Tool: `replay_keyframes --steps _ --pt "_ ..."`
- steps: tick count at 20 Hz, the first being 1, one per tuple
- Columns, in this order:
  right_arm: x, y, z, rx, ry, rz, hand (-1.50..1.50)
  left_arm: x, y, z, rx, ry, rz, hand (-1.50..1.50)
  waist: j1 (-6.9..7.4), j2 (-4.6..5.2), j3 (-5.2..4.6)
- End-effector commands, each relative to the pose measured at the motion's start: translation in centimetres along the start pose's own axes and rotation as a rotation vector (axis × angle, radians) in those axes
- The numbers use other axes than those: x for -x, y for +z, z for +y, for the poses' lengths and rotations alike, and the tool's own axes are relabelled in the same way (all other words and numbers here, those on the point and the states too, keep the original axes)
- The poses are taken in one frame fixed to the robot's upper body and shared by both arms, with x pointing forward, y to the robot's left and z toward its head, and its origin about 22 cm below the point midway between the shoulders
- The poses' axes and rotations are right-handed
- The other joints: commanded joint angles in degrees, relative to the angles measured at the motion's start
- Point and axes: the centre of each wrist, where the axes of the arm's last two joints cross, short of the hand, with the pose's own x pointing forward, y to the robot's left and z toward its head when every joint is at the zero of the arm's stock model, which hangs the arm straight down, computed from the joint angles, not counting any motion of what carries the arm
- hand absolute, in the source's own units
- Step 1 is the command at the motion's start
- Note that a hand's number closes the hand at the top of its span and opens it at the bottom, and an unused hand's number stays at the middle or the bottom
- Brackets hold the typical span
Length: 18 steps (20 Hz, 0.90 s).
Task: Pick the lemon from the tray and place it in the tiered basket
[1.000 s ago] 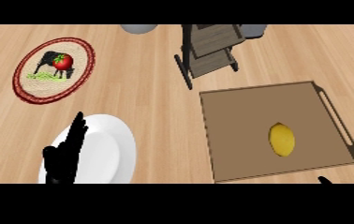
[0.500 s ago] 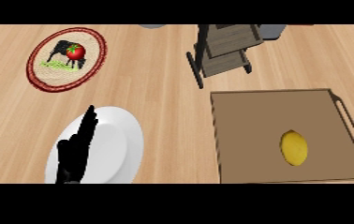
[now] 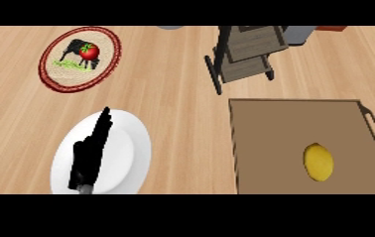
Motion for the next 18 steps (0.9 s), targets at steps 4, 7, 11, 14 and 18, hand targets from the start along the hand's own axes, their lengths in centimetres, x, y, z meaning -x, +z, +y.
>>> replay_keyframes --steps 4,7,11,14,18 --pt "-4.8 1.2 1.5 -0.026 0.223 0.148 -1.5 0.3 -0.1 0.2 0.023 -0.004 0.019 0.0 0.3 -0.56 0.16" --pt "-7.9 1.8 3.8 -0.049 0.276 0.156 -1.5 -0.5 -0.9 0.3 0.007 0.011 0.023 0.0 -0.47 -0.95 0.34" --pt "-12.9 3.0 6.3 -0.092 0.273 0.122 -1.5 -0.1 -0.6 0.7 -0.028 0.008 0.023 0.0 -1.6 -1.48 0.47" --pt "-15.1 3.1 8.7 -0.095 0.267 0.115 -1.5 2.8 0.4 0.6 -0.031 0.007 0.039 0.0 -2.13 -1.53 0.49" --pt "-14.6 2.7 8.5 -0.129 0.357 0.178 -1.5 0.9 0.0 1.6 -0.042 -0.002 0.035 0.0 -2.83 -1.8 0.53"
